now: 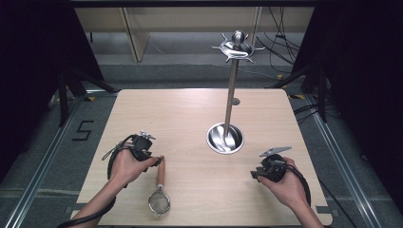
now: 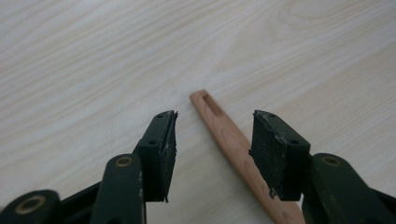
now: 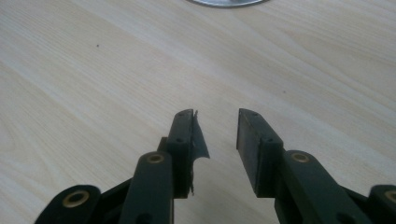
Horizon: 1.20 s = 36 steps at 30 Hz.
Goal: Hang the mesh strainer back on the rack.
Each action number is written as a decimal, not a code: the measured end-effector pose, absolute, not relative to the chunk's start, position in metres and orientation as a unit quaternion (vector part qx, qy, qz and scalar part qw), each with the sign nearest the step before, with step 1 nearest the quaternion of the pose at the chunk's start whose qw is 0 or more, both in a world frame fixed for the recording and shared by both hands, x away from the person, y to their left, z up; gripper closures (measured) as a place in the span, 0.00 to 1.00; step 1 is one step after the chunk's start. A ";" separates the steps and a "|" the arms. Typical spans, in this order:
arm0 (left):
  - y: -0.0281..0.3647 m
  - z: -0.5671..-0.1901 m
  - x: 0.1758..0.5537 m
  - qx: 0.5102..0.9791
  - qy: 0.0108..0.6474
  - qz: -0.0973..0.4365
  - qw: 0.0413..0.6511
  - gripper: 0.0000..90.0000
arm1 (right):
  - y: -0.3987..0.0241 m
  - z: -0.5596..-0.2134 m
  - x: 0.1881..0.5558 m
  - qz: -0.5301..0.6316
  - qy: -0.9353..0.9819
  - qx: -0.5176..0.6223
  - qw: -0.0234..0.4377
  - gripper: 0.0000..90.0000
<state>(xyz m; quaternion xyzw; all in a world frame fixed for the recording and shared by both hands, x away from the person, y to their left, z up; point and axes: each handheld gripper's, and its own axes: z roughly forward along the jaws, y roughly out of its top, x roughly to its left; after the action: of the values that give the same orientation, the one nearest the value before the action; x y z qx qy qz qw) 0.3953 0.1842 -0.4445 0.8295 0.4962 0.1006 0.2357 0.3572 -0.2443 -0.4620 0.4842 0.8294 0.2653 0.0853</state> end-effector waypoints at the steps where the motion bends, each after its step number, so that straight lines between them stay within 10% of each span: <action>1: 0.184 -0.444 0.395 0.830 0.496 0.101 0.236 0.54 | -0.244 -0.462 0.357 0.265 0.829 0.484 0.085 0.75; 36: 0.161 -0.475 0.369 0.827 0.542 0.019 0.149 0.56 | -0.245 -0.459 0.361 0.267 0.830 0.481 0.091 0.72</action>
<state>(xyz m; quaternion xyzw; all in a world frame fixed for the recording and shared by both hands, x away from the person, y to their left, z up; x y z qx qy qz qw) 0.3695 0.1607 -0.4751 0.8265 0.5425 0.0185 0.1490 0.3608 -0.2451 -0.4593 0.4811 0.8300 0.2671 0.0910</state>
